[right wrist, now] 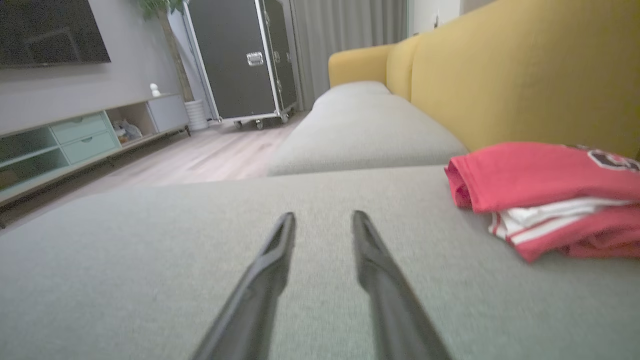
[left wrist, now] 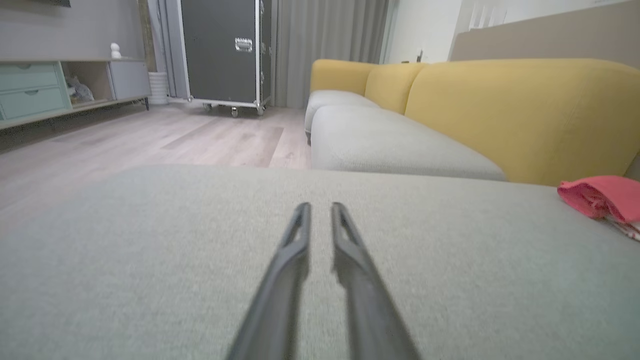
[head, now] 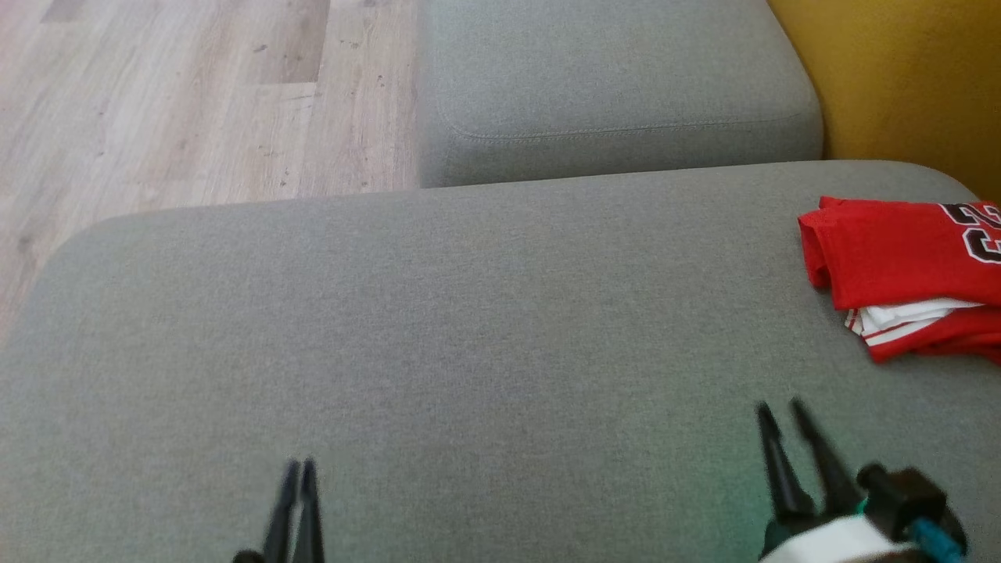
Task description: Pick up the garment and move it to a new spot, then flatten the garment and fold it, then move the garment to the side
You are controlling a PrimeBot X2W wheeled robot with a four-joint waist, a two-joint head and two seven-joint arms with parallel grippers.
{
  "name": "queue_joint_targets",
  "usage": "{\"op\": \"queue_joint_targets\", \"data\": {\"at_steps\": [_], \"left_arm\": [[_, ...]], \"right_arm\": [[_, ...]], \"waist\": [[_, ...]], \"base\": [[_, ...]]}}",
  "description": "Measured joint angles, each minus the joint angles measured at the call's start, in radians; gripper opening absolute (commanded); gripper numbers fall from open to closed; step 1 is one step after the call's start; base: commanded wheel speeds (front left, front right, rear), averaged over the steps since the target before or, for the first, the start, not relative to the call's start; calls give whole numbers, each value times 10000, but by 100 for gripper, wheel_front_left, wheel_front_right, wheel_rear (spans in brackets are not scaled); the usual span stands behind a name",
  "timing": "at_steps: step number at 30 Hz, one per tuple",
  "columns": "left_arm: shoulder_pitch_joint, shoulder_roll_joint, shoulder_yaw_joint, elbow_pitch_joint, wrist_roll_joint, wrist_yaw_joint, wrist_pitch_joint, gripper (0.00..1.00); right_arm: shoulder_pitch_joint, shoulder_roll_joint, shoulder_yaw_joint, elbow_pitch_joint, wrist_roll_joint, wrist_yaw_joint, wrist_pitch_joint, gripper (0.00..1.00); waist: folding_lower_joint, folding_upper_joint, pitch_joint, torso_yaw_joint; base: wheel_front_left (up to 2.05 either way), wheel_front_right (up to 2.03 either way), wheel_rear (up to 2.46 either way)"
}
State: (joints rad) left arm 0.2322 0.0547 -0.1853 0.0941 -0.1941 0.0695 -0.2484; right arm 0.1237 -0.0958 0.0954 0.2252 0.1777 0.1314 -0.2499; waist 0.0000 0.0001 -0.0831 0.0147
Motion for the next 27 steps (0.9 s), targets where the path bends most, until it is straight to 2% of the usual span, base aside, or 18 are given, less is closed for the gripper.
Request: {"op": "queue_joint_targets", "data": {"at_steps": [5,27], "left_arm": [[262,0,-61,656,-144,4,21,0],[-151,42,192,888,-2905,-355,541,0]], "right_arm": [[425,8,19,652,121,0,38,0],[216,19,-236,652,2823,0,623,0]], "waist": [[0,0,15,-5],[0,0,174,-30]], "base": [[0,0,0],[0,0,0]]}}
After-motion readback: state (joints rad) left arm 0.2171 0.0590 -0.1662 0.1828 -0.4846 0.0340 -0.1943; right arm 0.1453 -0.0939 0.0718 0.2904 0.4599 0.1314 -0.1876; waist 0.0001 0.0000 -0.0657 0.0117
